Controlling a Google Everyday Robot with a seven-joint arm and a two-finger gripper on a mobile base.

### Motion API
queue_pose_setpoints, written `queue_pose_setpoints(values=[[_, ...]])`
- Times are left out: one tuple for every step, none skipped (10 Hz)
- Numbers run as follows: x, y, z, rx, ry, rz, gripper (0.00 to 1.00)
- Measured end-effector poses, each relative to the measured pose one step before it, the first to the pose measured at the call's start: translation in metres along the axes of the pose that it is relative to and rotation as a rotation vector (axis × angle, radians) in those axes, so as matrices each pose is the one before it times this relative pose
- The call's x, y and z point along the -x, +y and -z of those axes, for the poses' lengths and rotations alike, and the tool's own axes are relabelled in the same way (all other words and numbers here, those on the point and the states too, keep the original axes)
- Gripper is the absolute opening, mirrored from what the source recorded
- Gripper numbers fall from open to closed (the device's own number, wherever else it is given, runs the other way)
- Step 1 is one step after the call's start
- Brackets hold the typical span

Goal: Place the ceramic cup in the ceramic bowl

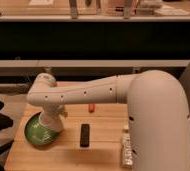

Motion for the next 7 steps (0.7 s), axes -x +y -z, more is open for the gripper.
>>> queue_pose_setpoints(values=[[0.00023, 0.00113, 0.00021, -0.00072, -0.00117, -0.00026, 0.53], [-0.00031, 0.0013, 0.00001, -0.00047, -0.00076, -0.00029, 0.55], [-0.00041, 0.00035, 0.00025, -0.00056, 0.00035, 0.00054, 0.52], [-0.00071, 0.0016, 0.00024, 0.00007, 0.00042, -0.00113, 0.5], [-0.00064, 0.00101, 0.00053, -0.00029, 0.00089, -0.00134, 0.53], [-0.00067, 0.00165, 0.0001, 0.00001, 0.00017, -0.00277, 0.56], [-0.00064, 0.00044, 0.00037, -0.00125, 0.00048, -0.00268, 0.57]])
